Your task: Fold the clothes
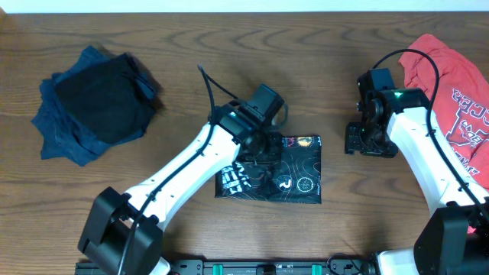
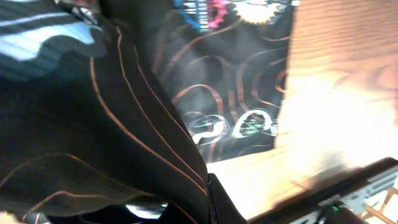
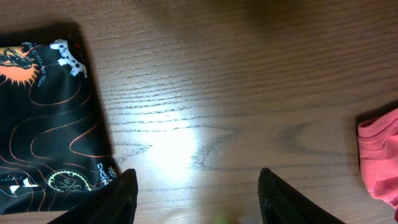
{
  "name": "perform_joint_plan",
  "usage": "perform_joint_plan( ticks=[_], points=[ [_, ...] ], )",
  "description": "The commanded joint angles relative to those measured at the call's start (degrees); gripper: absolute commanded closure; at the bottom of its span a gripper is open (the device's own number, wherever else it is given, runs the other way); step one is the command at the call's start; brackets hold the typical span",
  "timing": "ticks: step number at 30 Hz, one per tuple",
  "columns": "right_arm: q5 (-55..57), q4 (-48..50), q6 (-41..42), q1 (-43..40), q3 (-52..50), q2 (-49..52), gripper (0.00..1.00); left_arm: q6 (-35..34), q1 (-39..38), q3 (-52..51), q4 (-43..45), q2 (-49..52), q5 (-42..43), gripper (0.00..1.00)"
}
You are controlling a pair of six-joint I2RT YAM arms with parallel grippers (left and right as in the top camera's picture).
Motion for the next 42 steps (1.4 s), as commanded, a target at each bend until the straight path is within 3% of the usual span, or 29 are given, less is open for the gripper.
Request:
perform_joint_plan(
  ticks=[1, 42],
  points=[
    [0.79, -0.09, -0.72, -0.33, 0.59, -0.28, 0.39, -1.44, -1.18, 1.05, 0.81, -0.85, 2.58, 0.94],
    [0.76, -0.26, -0.72, -0.31, 0.59, -0.28, 0.4, -1.6, -6.29, 1.03, 12.09, 1.01, 2.99, 0.92]
  ],
)
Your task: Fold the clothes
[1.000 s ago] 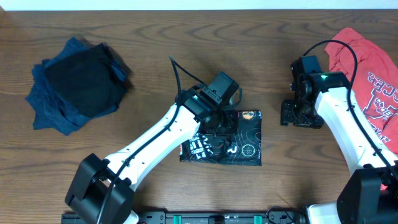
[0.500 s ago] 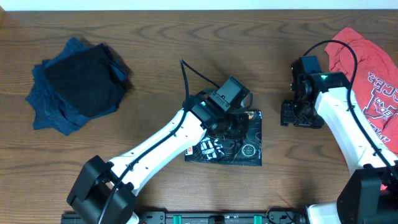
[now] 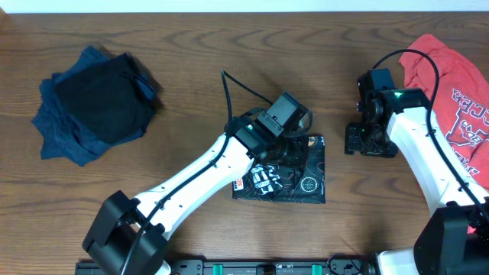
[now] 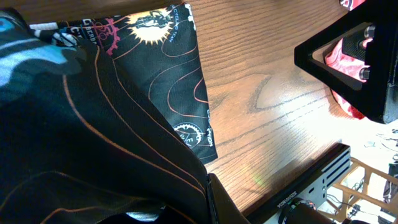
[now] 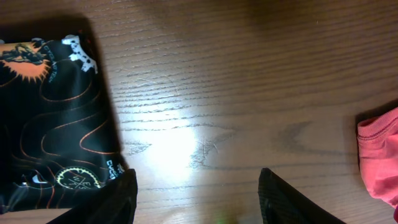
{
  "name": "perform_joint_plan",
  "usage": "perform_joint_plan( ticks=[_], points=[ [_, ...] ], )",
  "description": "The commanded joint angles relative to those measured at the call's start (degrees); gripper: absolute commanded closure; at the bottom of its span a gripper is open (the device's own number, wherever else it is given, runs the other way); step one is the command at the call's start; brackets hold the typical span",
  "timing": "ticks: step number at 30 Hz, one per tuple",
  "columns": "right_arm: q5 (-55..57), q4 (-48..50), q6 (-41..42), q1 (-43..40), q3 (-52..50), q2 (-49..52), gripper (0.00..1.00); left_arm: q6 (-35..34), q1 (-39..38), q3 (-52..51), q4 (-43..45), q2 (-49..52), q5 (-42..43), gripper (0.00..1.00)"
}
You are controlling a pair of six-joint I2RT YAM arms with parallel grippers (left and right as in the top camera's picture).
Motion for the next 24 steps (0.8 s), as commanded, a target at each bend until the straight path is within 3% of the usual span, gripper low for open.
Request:
perform_joint_plan(
  ticks=[1, 5, 6, 12, 14, 19, 24],
  points=[
    [0.74, -0.07, -0.57, -0.31, 0.59, -0.28, 0.4, -0.13, -0.09, 1.03, 0.42, 1.05, 0.59, 0.89],
    [0.76, -0.04, -0.55, -0.31, 0.59, -0.28, 0.4, -0.11, -0.46, 1.01, 0.76, 1.33, 0.63, 0.57],
    [0.74, -0.04, -0.57, -0.31, 0.59, -0.28, 0.4, -0.09, -0.66, 1.01, 1.14, 1.33, 0.9, 0.56],
    [0.72, 0.46, -0.81, -0.28, 0.61, -0.28, 0.4, 5.79, 1.11, 1.03, 0.48, -0.13, 0.76, 0.55],
    [-1.57, 1.25, -4.37, -0.2, 0.61, -0.28, 0.4, 5.81, 3.54, 1.03, -1.57, -1.29, -1.01, 0.55],
    [-23.39, 6.56, -17.62, 0.72, 0.85, -0.28, 0.44, 7.28, 10.86, 1.01, -7.8, -2.08, -7.39, 0.56],
    [-37.18, 14.86, -19.45, 4.7, 0.87, -0.26, 0.44, 7.52, 16.63, 0.28, -9.68, -0.61, -11.56, 0.6]
  ],
)
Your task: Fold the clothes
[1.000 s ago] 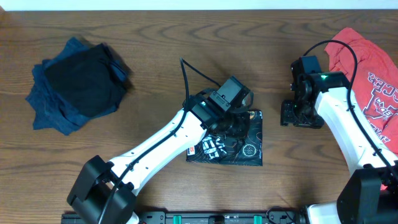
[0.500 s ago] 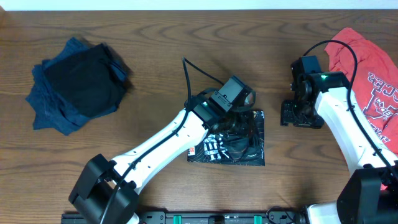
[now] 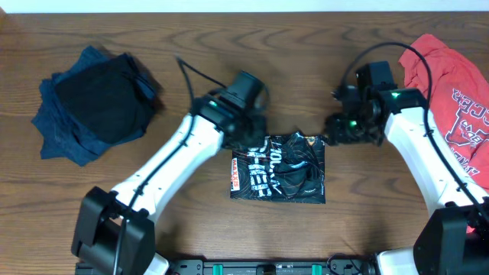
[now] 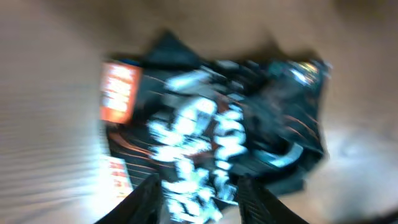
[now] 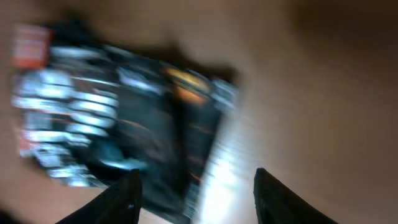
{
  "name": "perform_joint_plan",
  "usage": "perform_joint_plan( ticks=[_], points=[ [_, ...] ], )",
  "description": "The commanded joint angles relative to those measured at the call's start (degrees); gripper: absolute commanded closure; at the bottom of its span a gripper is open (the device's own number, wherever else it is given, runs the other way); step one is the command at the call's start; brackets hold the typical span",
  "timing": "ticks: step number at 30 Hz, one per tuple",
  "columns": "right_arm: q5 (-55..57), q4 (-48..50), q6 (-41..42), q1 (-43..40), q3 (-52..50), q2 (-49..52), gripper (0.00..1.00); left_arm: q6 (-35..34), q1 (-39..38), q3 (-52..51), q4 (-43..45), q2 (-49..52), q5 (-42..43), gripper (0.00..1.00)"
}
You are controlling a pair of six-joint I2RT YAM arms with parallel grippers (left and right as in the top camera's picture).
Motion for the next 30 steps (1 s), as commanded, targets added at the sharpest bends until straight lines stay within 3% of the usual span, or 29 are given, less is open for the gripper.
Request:
perform_joint_plan(
  ticks=[1, 10, 24, 30],
  points=[
    [-13.35, 3.32, -4.59, 3.8, 0.79, -0.22, 0.44, 1.6, 2.51, 0.07, -0.31, 0.44, -4.39, 0.61],
    [-5.16, 6.08, -1.57, 13.07, 0.76, 2.19, 0.43, 1.92, 4.76, -2.62, 1.51, 5.86, -5.25, 0.61],
    [-7.85, 2.51, -1.55, 13.53, 0.76, 10.19, 0.43, 1.92, 3.93, -2.67, 5.33, 14.14, -5.22, 0.61],
    [2.73, -1.01, 2.19, 13.49, 0.66, 12.35, 0.42, 1.92, 2.78, -2.67, 6.16, 16.37, -5.25, 0.61]
  ],
)
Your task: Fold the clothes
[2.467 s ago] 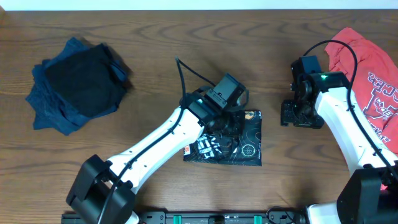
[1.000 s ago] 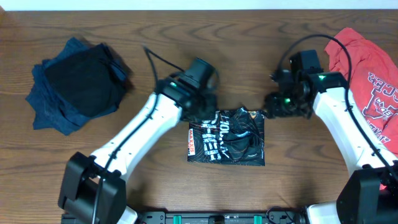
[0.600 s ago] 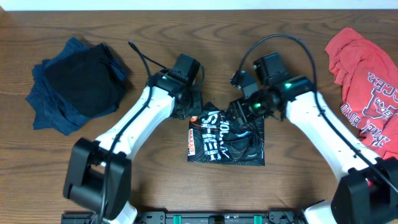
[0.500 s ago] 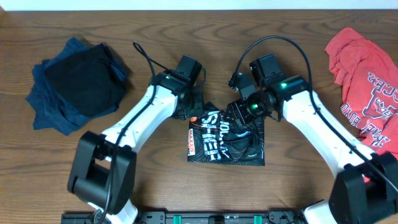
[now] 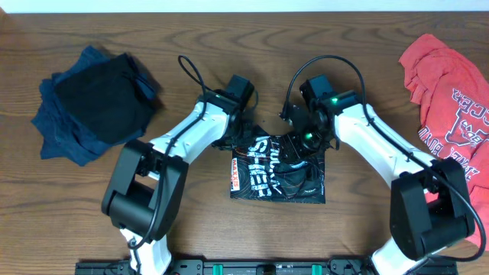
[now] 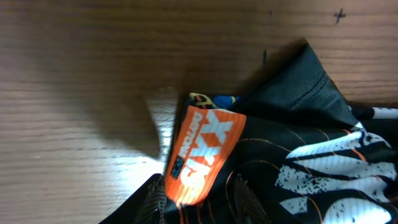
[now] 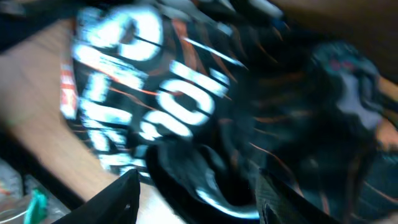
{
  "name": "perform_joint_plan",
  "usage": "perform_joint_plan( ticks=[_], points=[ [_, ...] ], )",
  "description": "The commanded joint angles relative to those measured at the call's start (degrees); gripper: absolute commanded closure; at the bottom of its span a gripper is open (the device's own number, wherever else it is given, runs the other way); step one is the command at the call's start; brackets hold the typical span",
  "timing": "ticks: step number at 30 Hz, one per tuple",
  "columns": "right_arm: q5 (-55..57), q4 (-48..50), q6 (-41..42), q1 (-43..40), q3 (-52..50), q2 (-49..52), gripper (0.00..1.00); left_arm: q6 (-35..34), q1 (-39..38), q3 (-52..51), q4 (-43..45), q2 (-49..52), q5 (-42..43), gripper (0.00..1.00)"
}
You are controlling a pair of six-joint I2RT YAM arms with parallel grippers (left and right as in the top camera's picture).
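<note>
A black printed garment [image 5: 276, 172] lies folded into a small rectangle at the table's middle. Its orange label [image 6: 202, 155] marks the upper left corner. My left gripper [image 6: 198, 202] is open low over that corner, one finger on each side of the label. My right gripper [image 7: 199, 199] is open wide and close over the garment's upper right part, where the print [image 7: 155, 81] shows blurred. In the overhead view the left gripper [image 5: 237, 143] and the right gripper [image 5: 302, 147] both sit at the garment's top edge.
A pile of dark blue clothes [image 5: 95, 103] lies at the far left. A red shirt [image 5: 451, 84] lies crumpled at the far right. Bare wooden table [image 5: 351, 229] surrounds the folded garment.
The right gripper was beside the garment's upper right corner and is now over the garment itself. The left gripper is now lower, at the orange-label corner. The garment's shape is unchanged.
First my left gripper held a flap of the black garment over its middle while the right arm waited open to the right. Then the flap was further right and the garment narrower. Later the flap was let go, and now both open grippers are at the top edge.
</note>
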Motion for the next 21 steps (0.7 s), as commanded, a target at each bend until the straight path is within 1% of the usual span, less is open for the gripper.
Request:
perform_joint_plan(
  ticks=[1, 6, 10, 13, 19, 21],
  points=[
    [9.29, -1.4, 3.76, 0.35, 0.66, 1.84, 0.42, 0.52, -0.79, -0.39, 0.17, 1.55, -0.94, 0.61],
    [23.78, -4.09, 9.51, -0.79, 0.46, 3.06, 0.41, 0.5, -1.46, -0.39, 0.13, 2.95, -0.94, 0.61],
    [31.04, -4.83, 16.17, -3.41, 0.46, 3.06, 0.43, 0.5, -1.62, -0.39, -0.31, 3.72, -0.94, 0.61],
    [31.54, -4.92, 19.41, -5.97, 0.46, 3.06, 0.43, 0.52, -1.62, -0.39, -0.55, 4.0, -0.94, 0.61],
    [31.52, -5.92, 19.69, -9.94, 0.46, 3.02, 0.43, 0.52, -1.62, -0.39, -0.57, 4.0, -1.11, 0.61],
    [31.17, -6.05, 20.96, -10.84, 0.48, 2.86, 0.43, 0.52, -1.62, -0.39, -0.57, 4.0, -1.14, 0.61]
  ],
)
